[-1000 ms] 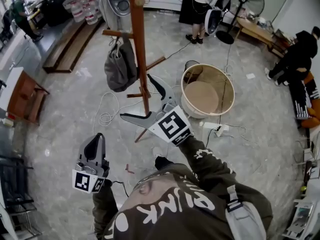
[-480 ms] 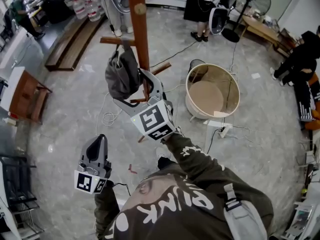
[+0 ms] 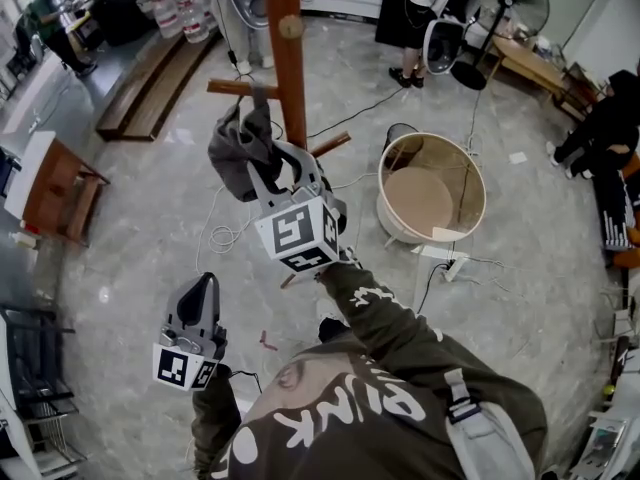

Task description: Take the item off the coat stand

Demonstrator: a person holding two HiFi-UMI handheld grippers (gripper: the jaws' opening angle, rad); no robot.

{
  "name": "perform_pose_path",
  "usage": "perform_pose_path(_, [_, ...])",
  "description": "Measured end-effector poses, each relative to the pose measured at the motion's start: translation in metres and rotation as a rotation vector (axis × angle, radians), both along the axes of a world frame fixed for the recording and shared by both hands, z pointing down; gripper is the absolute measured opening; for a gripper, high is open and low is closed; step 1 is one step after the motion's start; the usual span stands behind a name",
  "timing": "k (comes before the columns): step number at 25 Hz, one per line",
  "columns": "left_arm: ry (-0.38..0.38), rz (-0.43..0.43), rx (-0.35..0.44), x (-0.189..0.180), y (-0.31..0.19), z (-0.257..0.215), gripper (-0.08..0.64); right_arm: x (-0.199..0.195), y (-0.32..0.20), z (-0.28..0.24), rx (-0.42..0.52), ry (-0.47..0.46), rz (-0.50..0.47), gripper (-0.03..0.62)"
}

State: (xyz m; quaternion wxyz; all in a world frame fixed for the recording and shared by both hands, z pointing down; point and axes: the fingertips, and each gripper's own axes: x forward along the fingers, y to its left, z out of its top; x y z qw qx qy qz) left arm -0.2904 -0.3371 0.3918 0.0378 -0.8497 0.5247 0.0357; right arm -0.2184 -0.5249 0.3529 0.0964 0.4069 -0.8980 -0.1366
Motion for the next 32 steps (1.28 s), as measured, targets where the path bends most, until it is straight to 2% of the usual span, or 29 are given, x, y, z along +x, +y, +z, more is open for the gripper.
perform_pose_path(1, [0.0,-0.001,0.0,0.0,0.0,0.0,0.005,0.002,-0.002,-0.001,0.003,-0.004,0.007,0.091])
perform_pose_path(5, [0.0,-0.003,0.007,-0.001,0.002,-0.002,0.005,0.008,-0.004,-0.005,-0.004,-0.022,0.004,0.052])
perform_pose_path(18, [0.005,-0.002,0.02,-0.002,0.009,-0.005,0.005,0.004,0.021,-0.051,0.043,-0.072,-0.068,0.048])
perform_pose_path(26, [0.006,-0.028,0.038,-0.012,0.024,-0.008,0.005,-0.026,0.046,-0.062,0.08,-0.056,-0.14,0.048])
perform_pose_path(32, [0.003,-0.064,0.045,-0.021,0.047,-0.015,0.005,-0.037,0.084,-0.062,0.09,-0.044,-0.215,0.048])
